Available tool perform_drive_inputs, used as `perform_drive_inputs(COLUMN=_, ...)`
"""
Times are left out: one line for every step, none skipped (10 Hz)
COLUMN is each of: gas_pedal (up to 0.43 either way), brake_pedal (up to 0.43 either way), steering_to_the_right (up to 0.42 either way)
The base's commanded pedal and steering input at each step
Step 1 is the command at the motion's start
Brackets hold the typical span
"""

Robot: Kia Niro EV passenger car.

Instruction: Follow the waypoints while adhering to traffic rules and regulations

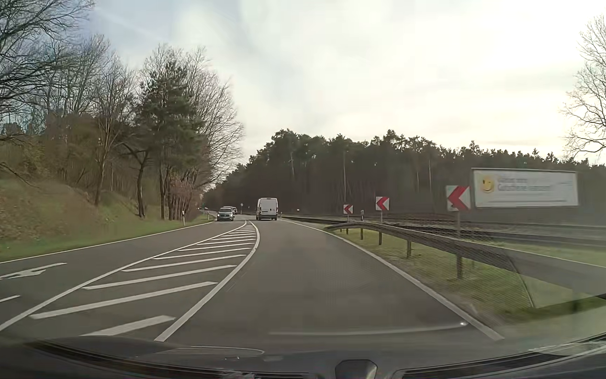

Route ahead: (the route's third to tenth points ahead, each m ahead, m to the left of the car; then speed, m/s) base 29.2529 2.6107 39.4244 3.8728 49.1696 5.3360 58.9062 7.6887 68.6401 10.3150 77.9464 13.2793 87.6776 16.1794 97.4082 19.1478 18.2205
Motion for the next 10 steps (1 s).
perform_drive_inputs(gas_pedal=0.087, brake_pedal=0.0, steering_to_the_right=-0.031)
perform_drive_inputs(gas_pedal=0.039, brake_pedal=0.0, steering_to_the_right=-0.031)
perform_drive_inputs(gas_pedal=0.028, brake_pedal=0.0, steering_to_the_right=-0.032)
perform_drive_inputs(gas_pedal=0.02, brake_pedal=0.0, steering_to_the_right=-0.033)
perform_drive_inputs(gas_pedal=0.02, brake_pedal=0.0, steering_to_the_right=-0.033)
perform_drive_inputs(gas_pedal=0.02, brake_pedal=0.0, steering_to_the_right=-0.033)
perform_drive_inputs(gas_pedal=0.02, brake_pedal=0.0, steering_to_the_right=-0.033)
perform_drive_inputs(gas_pedal=0.02, brake_pedal=0.0, steering_to_the_right=-0.033)
perform_drive_inputs(gas_pedal=0.008, brake_pedal=0.0, steering_to_the_right=-0.033)
perform_drive_inputs(gas_pedal=0.008, brake_pedal=0.0, steering_to_the_right=-0.032)
